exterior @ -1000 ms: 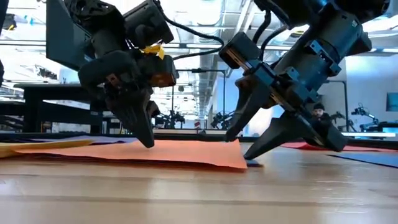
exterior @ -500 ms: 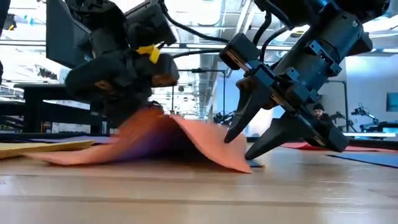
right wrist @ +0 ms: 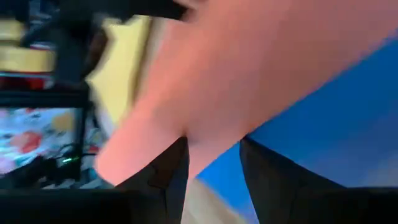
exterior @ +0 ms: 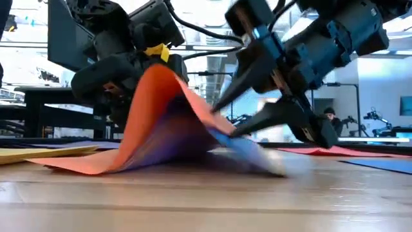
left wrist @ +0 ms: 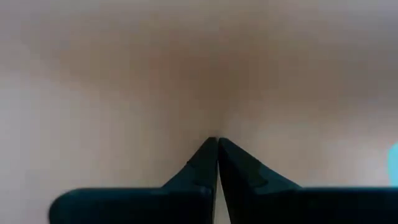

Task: Organize paper
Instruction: Move the orange paper to the top center of the table

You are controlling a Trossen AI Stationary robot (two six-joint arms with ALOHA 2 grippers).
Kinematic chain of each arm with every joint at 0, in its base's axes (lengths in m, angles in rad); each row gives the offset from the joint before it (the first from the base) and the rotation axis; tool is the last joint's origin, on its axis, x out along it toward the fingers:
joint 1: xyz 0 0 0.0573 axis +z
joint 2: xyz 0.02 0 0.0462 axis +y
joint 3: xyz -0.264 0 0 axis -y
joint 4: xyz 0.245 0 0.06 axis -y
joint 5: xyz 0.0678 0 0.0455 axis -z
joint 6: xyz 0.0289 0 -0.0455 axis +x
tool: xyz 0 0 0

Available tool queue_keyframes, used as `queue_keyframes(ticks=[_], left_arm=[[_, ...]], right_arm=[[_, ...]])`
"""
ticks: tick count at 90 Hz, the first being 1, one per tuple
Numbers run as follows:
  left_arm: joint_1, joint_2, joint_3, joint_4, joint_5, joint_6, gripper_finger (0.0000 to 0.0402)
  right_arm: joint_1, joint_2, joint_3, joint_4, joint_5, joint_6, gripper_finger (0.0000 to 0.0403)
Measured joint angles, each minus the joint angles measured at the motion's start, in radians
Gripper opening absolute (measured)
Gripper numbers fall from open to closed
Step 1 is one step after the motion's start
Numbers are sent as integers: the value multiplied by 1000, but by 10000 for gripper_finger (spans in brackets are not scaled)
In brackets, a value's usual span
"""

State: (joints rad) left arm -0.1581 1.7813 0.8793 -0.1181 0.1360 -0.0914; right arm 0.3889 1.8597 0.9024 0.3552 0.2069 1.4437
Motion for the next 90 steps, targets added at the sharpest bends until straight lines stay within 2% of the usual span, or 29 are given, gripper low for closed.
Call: queue_keyframes(ticks=[12, 24, 41, 54, 65, 72, 81, 90], left_arm=[[0, 0, 0, 0, 0, 0, 0], [0, 0, 0, 0, -1, -2, 0], [0, 1, -1, 4, -2, -3, 0], [0, 1, -1, 3, -2, -6, 0], [0, 1, -1, 3, -2, -7, 0], [0, 1, -1, 3, -2, -11, 0], [0, 1, -1, 3, -2, -11, 0], [0, 1, -1, 3, -2, -11, 0]], right_arm=[[0, -2, 1, 5, 21, 2, 137], [0, -2, 1, 44, 37, 92, 139], [3, -2, 1, 43, 107, 134, 168], [-12, -2, 1, 63, 108, 127, 205], [-7, -2, 1, 196, 110, 83, 226], [-1, -4, 3, 227, 97, 72, 230], [3, -3, 2, 215, 35, 83, 229], [1, -4, 2, 177, 26, 125, 224]])
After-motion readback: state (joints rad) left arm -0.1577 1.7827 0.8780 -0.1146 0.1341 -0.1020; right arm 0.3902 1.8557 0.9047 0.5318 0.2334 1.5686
